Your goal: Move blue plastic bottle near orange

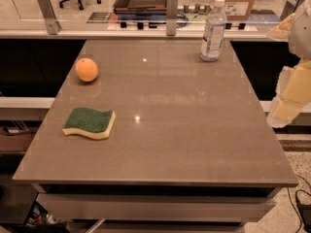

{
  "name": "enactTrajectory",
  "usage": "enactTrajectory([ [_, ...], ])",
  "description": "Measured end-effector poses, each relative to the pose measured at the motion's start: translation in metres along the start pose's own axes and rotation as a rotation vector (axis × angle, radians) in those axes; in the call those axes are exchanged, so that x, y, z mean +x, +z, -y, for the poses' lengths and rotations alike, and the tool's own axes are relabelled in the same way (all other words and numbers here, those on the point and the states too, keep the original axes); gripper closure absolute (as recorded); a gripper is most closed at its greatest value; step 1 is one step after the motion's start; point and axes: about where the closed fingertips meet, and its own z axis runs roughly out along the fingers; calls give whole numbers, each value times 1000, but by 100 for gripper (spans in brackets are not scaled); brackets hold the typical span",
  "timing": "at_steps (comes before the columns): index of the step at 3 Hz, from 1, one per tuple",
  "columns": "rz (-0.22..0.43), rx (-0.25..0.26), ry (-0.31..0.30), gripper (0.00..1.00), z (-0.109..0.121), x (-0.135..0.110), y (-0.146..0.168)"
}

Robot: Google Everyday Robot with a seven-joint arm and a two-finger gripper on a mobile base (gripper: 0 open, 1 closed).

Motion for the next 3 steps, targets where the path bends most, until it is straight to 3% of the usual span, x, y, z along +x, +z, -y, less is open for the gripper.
enactTrajectory([
  [2,18,15,36,0,8,5,-2],
  [3,70,64,165,0,30,19,-6],
])
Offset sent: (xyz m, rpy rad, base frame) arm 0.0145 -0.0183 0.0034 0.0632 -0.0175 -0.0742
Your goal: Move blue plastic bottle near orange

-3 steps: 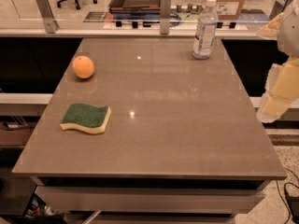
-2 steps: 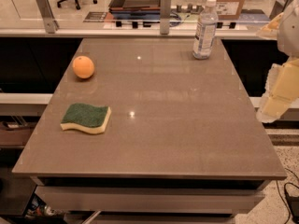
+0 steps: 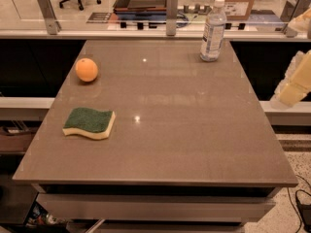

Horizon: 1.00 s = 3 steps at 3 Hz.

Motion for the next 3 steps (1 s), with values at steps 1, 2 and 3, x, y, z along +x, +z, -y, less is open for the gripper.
enactTrajectory([
  [1,59,89,174,0,23,8,-1],
  [2,142,185,334,0,46,4,9],
  [3,250,242,411,0,74,-4,32],
])
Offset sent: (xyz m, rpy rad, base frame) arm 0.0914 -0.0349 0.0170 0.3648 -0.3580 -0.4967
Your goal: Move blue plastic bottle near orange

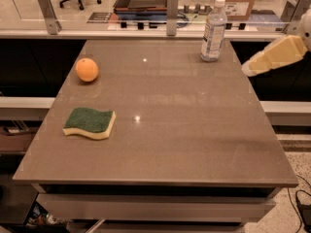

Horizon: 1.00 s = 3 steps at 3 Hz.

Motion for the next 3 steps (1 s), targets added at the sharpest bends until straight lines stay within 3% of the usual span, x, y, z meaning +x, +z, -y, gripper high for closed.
enactTrajectory([
  [1,131,38,28,0,23,-25,31],
  [2,267,19,28,0,47,-69,86],
  [3,267,19,27,0,47,-69,86],
])
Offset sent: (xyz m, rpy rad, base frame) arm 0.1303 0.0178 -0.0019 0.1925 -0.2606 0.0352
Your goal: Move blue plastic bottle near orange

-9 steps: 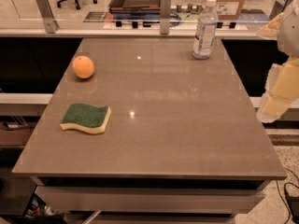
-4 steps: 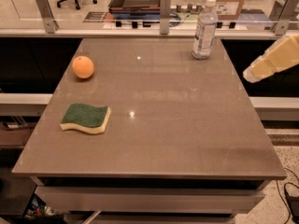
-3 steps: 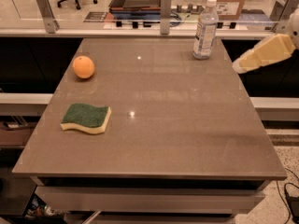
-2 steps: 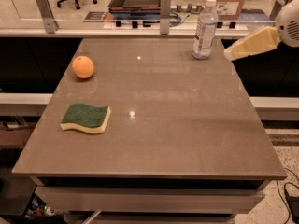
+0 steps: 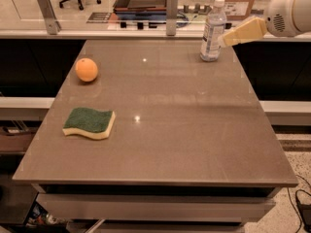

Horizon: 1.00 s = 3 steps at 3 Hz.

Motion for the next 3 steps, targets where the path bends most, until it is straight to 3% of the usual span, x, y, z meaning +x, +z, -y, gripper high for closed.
enactTrajectory([
  [3,72,-28,131,0,7,14,78],
])
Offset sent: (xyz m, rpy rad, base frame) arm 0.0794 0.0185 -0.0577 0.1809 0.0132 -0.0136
